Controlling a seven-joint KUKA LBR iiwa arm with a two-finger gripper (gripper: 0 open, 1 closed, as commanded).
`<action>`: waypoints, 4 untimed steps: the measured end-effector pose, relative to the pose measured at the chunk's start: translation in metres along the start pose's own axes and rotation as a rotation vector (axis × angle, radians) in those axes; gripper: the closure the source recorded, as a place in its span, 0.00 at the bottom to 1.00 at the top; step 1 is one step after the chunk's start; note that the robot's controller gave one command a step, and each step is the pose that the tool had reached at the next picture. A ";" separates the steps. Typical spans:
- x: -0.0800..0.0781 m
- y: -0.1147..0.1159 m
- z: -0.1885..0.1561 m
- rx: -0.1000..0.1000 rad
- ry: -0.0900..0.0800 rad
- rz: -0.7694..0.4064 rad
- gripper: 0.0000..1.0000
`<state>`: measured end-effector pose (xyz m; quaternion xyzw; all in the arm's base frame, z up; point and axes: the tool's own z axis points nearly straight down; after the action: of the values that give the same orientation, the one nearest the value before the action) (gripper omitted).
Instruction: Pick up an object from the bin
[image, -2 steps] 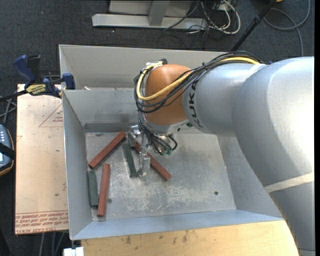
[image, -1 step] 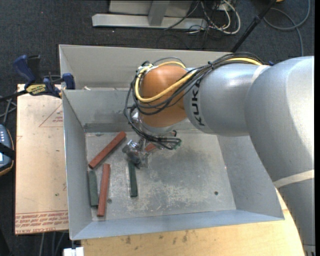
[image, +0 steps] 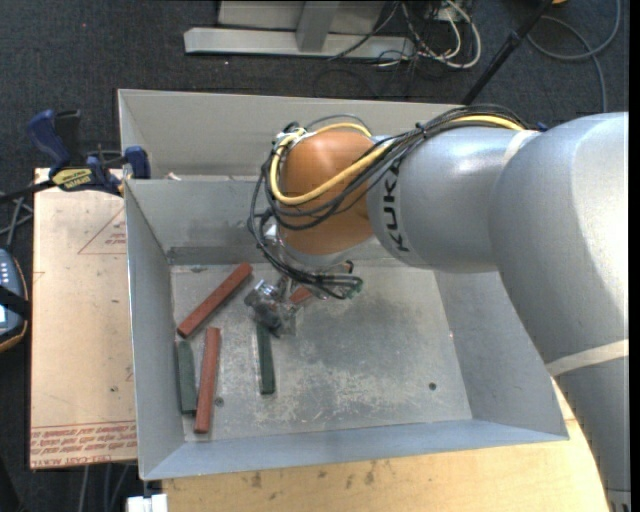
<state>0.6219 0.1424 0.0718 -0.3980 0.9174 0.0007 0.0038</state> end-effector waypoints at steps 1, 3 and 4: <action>0.023 -0.019 0.001 -0.002 0.002 -0.005 1.00; -0.012 0.075 -0.035 -0.007 0.005 -0.258 0.00; -0.012 0.073 -0.036 -0.004 0.004 -0.255 0.00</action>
Offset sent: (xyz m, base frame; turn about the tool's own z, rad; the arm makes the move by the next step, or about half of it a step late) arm -0.0064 -0.0282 0.2416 0.1112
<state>0.5768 0.2007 0.1080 -0.5113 0.8594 0.0012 0.0010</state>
